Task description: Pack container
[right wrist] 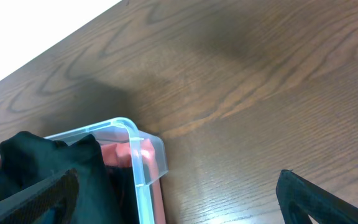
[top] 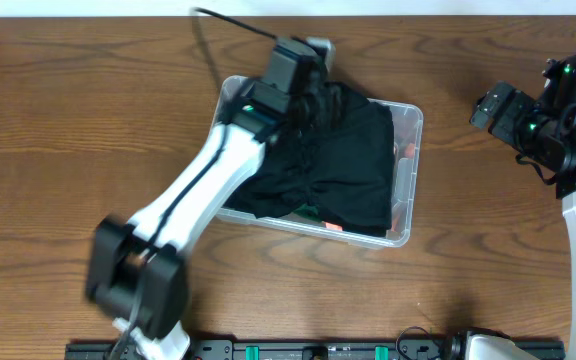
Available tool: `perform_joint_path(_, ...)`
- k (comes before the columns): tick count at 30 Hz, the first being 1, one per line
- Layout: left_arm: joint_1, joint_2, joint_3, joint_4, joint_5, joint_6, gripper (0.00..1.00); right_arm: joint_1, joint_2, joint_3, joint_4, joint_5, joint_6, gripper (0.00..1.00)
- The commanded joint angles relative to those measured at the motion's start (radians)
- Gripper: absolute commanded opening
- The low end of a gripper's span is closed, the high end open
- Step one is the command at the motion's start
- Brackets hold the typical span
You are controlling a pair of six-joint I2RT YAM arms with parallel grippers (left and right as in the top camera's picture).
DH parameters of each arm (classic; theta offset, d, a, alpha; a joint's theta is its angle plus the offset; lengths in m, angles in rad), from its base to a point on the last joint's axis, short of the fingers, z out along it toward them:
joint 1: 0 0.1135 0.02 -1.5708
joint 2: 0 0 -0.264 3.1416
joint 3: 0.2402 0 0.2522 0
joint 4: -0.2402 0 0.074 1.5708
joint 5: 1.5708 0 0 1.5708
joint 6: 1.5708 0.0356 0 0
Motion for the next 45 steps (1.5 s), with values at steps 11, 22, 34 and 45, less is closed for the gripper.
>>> perform_joint_path(11, -0.06, 0.159, -0.006, -0.038, -0.043, -0.061, 0.52, -0.006, 0.002, 0.003, 0.0, -0.001, 0.004, 0.99)
perform_joint_path(22, 0.069, -0.051, -0.006, -0.051, -0.069, -0.109, 0.59, -0.005, 0.002, 0.003, 0.0, -0.001, 0.004, 0.99)
perform_joint_path(34, 0.255, -0.334, -0.008, -0.468, -0.184, 0.277, 0.8, -0.005, 0.002, 0.003, -0.001, -0.001, 0.004, 0.99)
perform_joint_path(45, 0.462, -0.179, -0.025, -0.535, -0.079, 0.45, 0.78, -0.005, 0.002, 0.003, -0.001, -0.001, 0.004, 0.99)
